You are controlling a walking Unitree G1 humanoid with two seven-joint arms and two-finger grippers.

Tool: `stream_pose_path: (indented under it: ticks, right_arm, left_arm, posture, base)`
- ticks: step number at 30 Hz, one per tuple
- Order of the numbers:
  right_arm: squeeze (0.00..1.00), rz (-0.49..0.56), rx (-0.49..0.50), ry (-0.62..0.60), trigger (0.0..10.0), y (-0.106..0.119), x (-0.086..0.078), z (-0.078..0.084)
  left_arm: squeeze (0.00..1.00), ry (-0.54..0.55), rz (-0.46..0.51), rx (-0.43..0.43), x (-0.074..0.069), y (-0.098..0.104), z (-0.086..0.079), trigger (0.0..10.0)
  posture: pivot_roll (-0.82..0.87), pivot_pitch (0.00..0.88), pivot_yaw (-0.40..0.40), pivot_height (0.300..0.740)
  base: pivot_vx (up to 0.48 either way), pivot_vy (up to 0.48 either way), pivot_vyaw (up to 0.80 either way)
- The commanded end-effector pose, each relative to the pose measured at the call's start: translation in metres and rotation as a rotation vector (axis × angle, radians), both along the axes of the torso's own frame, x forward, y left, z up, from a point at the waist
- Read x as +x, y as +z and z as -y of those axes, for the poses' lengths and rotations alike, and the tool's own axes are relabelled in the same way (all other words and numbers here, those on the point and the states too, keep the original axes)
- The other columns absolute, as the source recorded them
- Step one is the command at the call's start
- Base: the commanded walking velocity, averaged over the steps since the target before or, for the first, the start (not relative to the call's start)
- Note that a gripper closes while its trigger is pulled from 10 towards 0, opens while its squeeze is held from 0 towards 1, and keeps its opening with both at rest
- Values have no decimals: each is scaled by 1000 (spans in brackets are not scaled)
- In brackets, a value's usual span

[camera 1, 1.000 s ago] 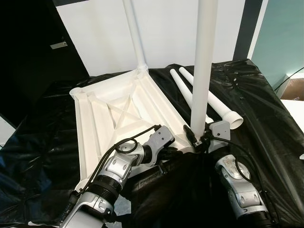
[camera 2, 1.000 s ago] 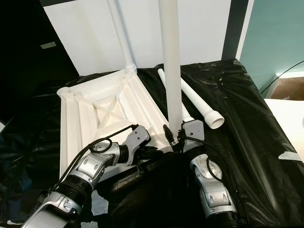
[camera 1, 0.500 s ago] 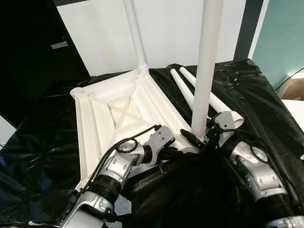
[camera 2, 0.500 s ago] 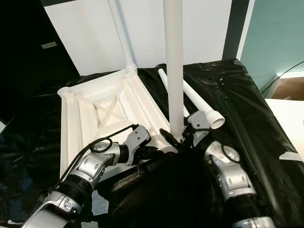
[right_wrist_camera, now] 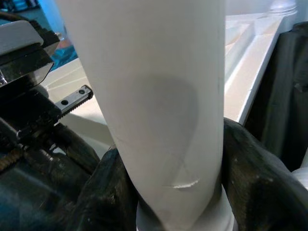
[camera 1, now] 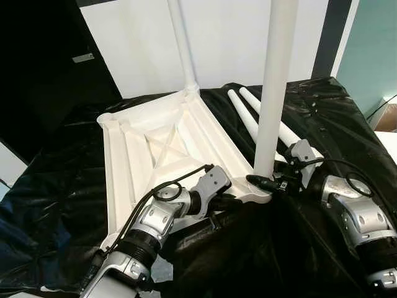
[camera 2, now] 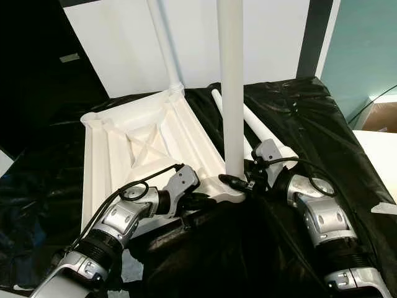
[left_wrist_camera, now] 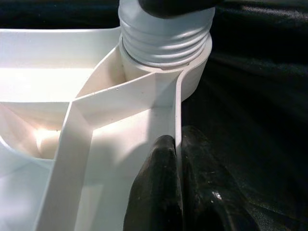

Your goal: Building children table

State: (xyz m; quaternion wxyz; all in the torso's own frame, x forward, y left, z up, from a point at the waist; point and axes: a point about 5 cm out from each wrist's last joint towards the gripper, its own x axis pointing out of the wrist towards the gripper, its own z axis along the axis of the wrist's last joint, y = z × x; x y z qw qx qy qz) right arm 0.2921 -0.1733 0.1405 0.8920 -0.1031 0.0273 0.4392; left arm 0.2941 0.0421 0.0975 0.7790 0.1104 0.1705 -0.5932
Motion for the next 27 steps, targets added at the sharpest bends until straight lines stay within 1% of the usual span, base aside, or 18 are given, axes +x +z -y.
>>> stream_pose_path:
  ticks: [1, 2, 3, 4, 5, 6, 7, 8, 10, 11, 13, 16, 17, 18, 19, 20, 26, 27]
  right_arm:
    - [0, 4, 120, -129, 0, -20, -11, -28]
    - [0, 4, 120, -129, 0, -20, -11, -28]
    - [0, 37, 164, -220, 0, -22, -13, -32]
    - [0, 82, 207, -387, 0, -28, -20, -35]
    - [0, 82, 207, -387, 0, -28, -20, -35]
    - [0, 88, 212, -436, 0, -30, -22, -35]
    - [0, 88, 212, -436, 0, -30, -22, -35]
    - [0, 98, 218, -492, 0, -31, -24, -34]
    - [0, 103, 221, -528, 0, -31, -24, -33]
    - [0, 103, 221, -528, 0, -31, -24, -33]
    - [0, 133, 221, -599, 0, -27, -20, -31]
    - [0, 135, 209, -593, 0, -27, -20, -32]
    - [0, 130, 190, -578, 4157, -28, -21, -33]
    - [0, 121, 183, -532, 10000, -29, -21, -34]
    - [0, 121, 183, -532, 10000, -29, -21, -34]
    - [1000, 122, 180, -513, 10000, -30, -21, -35]
    - [1000, 124, 122, -399, 10000, -26, -13, -29]
    - [0, 133, 113, -345, 10000, -22, -10, -27]
  left_arm:
    - [0, 56, -138, 61, -11, -33, -12, 10000]
    - [0, 56, -138, 61, -11, -33, -12, 10000]
    - [0, 57, -138, 61, -11, -33, -12, 10000]
    - [0, 56, -138, 61, -11, -33, -12, 10000]
    - [0, 56, -138, 61, -11, -33, -12, 10000]
    - [0, 56, -138, 60, -11, -33, -11, 10000]
    - [0, 56, -138, 60, -11, -33, -11, 10000]
    - [0, 54, -138, 61, -12, -33, -11, 10000]
    - [0, 53, -139, 62, -12, -34, -12, 10000]
    - [0, 53, -139, 62, -12, -34, -12, 10000]
    - [0, 49, -139, 67, -12, -34, -13, 10000]
    - [0, 48, -139, 67, -12, -34, -12, 10000]
    - [0, 46, -139, 67, -12, -34, -12, 10000]
    - [0, 45, -139, 65, -12, -34, -11, 10000]
    - [0, 45, -139, 65, -12, -34, -11, 10000]
    - [0, 45, -138, 64, -12, -34, -11, 10000]
    - [0, 48, -141, 61, -12, -34, -9, 10000]
    - [0, 48, -142, 61, -13, -34, -9, 10000]
  posture:
    - [-75, 0, 113, 740]
    - [-75, 0, 113, 740]
    - [-75, 0, 113, 740]
    - [-71, 0, 115, 740]
    - [-71, 0, 115, 740]
    - [-72, 0, 116, 740]
    - [-72, 0, 116, 740]
    - [-75, 0, 119, 740]
    - [-77, 0, 120, 740]
    - [-77, 0, 120, 740]
    - [-81, 0, 122, 740]
    - [-83, 0, 123, 740]
    - [-83, 0, 123, 740]
    - [-83, 0, 123, 740]
    - [-83, 0, 123, 740]
    - [-83, 0, 123, 740]
    - [-86, 0, 117, 740]
    - [-86, 0, 117, 740]
  base:
    - [0, 0, 0]
    - [0, 0, 0]
    - [0, 0, 0]
    - [0, 0, 0]
    - [0, 0, 0]
    - [0, 0, 0]
    - [0, 0, 0]
    - [0, 0, 0]
    - [0, 0, 0]
    - [0, 0, 0]
    - [0, 0, 0]
    - [0, 0, 0]
    - [0, 0, 0]
    - [0, 0, 0]
    - [0, 0, 0]
    - [0, 0, 0]
    - [0, 0, 0]
    - [0, 0, 0]
